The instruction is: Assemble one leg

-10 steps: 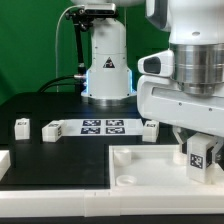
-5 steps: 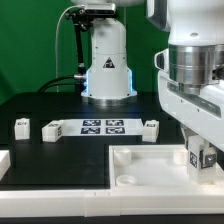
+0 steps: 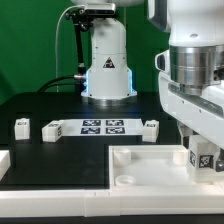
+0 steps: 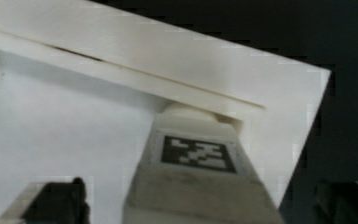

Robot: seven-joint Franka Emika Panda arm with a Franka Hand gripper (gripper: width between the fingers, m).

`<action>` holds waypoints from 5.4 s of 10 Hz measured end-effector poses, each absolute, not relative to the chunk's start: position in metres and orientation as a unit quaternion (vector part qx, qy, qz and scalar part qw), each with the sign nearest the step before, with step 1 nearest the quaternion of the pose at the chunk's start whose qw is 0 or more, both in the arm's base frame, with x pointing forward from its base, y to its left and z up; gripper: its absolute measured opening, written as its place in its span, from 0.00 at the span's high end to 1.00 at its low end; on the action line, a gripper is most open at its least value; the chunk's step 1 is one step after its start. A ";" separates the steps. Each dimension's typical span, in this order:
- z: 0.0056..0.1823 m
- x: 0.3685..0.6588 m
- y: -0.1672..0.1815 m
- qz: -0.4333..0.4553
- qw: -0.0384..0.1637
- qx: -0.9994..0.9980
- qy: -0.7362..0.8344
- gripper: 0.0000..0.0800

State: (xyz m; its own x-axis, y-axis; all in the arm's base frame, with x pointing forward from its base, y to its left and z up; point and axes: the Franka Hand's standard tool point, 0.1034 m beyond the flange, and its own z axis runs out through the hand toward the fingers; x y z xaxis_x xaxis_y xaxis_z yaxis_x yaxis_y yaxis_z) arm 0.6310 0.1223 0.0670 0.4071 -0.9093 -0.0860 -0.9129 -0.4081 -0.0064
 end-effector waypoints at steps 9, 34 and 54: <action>0.068 0.632 0.120 0.014 0.029 -0.999 0.001 0.19; 0.065 0.630 0.123 0.026 0.021 -0.845 0.534 0.23; 0.063 0.630 0.118 0.023 0.035 -0.948 0.315 0.64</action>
Offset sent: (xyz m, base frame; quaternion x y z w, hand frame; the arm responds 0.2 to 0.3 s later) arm 0.0025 0.0056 0.0057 -0.0096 0.0063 -0.3270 0.9450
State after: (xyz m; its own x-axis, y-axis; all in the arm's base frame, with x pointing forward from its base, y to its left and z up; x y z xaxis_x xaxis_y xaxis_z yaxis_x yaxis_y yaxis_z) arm 0.6298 0.1178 0.0631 0.8001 -0.5964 -0.0648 -0.5995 -0.7986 -0.0523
